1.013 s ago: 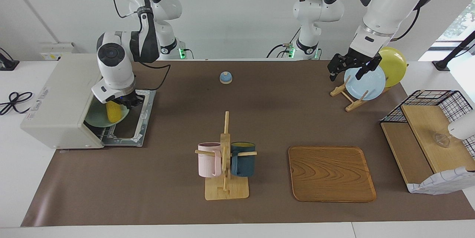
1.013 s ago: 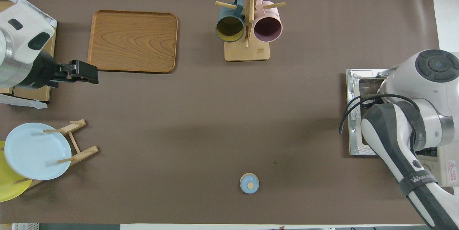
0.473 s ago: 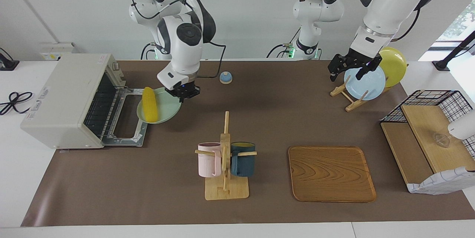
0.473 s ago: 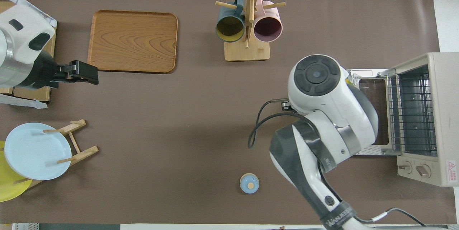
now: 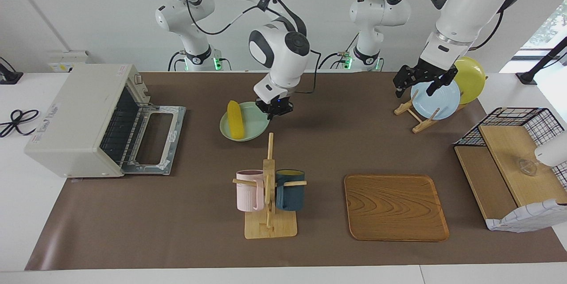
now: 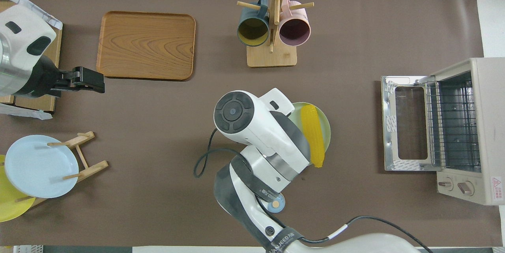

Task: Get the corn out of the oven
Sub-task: 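Pull the plate with corn out and set it on the table center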

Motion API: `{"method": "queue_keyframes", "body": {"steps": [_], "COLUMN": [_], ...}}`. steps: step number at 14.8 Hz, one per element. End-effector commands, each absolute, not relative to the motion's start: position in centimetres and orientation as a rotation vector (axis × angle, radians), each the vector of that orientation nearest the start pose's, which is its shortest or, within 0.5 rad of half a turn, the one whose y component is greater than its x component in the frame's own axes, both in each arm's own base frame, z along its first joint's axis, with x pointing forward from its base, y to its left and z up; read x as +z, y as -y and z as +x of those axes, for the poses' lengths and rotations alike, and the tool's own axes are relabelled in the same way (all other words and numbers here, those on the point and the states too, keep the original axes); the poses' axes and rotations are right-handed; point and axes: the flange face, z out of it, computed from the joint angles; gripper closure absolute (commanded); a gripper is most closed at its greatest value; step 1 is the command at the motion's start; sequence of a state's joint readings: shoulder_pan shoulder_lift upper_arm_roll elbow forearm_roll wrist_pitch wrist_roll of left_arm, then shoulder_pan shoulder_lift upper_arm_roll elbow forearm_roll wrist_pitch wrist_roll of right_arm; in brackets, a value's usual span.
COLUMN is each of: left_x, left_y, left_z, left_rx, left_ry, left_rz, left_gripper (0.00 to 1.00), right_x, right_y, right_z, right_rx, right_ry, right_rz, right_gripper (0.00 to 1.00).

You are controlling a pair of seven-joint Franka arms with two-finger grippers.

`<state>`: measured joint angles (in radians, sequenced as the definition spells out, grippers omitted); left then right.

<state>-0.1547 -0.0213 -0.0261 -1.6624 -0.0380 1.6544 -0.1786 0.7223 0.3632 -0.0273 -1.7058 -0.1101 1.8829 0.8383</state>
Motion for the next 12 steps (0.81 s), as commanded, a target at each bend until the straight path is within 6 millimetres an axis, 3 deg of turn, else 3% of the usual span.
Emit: {"method": "queue_keyframes", "body": {"steps": [1, 2, 6, 7, 8, 9, 12], "left_x": [60.1, 60.2, 60.3, 60.3, 60.2, 60.1, 60.0], "left_y": [9.3, 9.0, 8.3, 8.4, 8.4, 8.3, 8.6], "left_z": [53.9, 54.0, 54.2, 54.2, 54.2, 54.3, 54.4], "left_rx": [-0.036, -0.041, -0.056, -0.056, -0.056, -0.056, -0.066], "left_ry": [-0.010, 0.000, 0.020, 0.015, 0.018, 0.020, 0.014], "left_rz": [-3.195, -3.195, -3.196, -3.196, -3.196, -3.196, -3.197], "left_gripper": [0.00, 0.00, 0.00, 0.00, 0.00, 0.00, 0.00], "right_x": [34.4, 33.3, 32.7, 32.8, 32.7, 32.8, 34.3], "right_y": [-43.2, -43.5, -44.1, -43.8, -43.0, -42.8, -42.6], "right_z": [48.7, 48.5, 48.6, 48.9, 49.5, 49.6, 49.6], "right_rx": [0.103, 0.096, 0.136, 0.132, 0.141, 0.145, 0.051], "right_ry": [-0.185, -0.193, -0.292, -0.313, -0.327, -0.326, -0.198], "right_rz": [-3.303, -3.297, -3.178, -3.161, -3.170, -3.183, -3.302], "right_gripper": [1.00, 1.00, 1.00, 0.94, 0.79, 0.70, 0.61]}}
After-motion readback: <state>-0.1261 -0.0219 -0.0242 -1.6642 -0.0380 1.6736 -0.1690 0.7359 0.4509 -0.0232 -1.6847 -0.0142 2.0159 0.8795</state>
